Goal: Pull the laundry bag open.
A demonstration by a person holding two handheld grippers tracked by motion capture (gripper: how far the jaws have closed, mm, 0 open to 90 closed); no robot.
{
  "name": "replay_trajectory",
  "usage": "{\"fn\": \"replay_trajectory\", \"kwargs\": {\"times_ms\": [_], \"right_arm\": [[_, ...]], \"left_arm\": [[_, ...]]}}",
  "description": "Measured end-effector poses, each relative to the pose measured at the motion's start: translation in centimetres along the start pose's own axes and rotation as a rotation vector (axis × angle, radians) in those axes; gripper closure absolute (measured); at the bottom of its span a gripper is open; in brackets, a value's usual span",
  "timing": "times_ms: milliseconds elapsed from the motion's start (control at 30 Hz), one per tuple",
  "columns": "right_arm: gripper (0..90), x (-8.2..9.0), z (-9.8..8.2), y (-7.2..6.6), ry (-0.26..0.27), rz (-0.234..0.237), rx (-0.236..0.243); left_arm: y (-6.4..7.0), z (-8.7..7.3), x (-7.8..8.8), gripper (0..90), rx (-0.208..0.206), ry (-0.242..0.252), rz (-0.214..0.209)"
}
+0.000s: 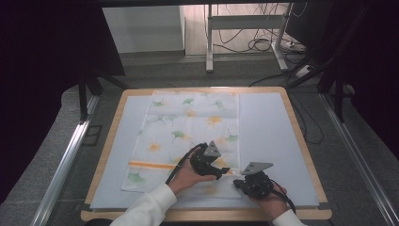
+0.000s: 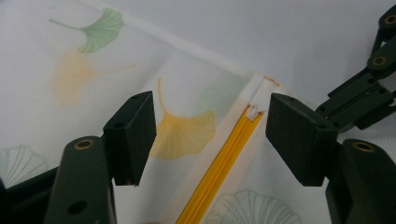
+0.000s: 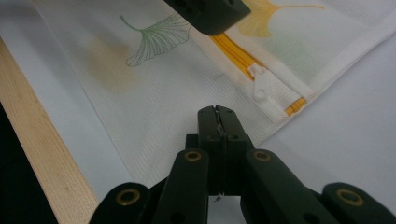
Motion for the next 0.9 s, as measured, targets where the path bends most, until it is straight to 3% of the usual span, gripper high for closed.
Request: {"fn": "replay_trajectory", "kwargs": {"times_ms": [100,233,567,700,900], "right_arm": [[88.9,0.0,0.0,0.0,0.0,0.003,-0.005],[88.9,0.0,0.0,-0.1,0.0,0.005,-0.005],[88.9,0.0,0.0,0.0,-0.001,0.01,-0.007],[88.9,0.0,0.0,0.0,-0.001,0.009,-0.006],[88.9,0.0,0.0,0.0,0.0,0.011,-0.007]], "left_arm": [[0.5,0.5,-0.6,33.5,0.001,0.01,-0.006],[0.7,0.5,-1.3,34.9,-0.038,-0.022,-0.008],[1.6,0.3,-2.3,36.2,-0.066,-0.051,-0.031],[1.7,0.1,-2.7,36.9,-0.085,-0.076,-0.015],[1.8,0.1,-3.3,39.1,-0.075,-0.086,-0.013]]}}
Point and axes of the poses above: each handheld gripper's, and its own axes: x roughly backward along the jaws, z roughly out of its top, y roughly to its right, the point moved 10 cm from there along -x, roughly forward along the jaws, and after that the axes turned 8 degrees about x, right-handed, at the moved point
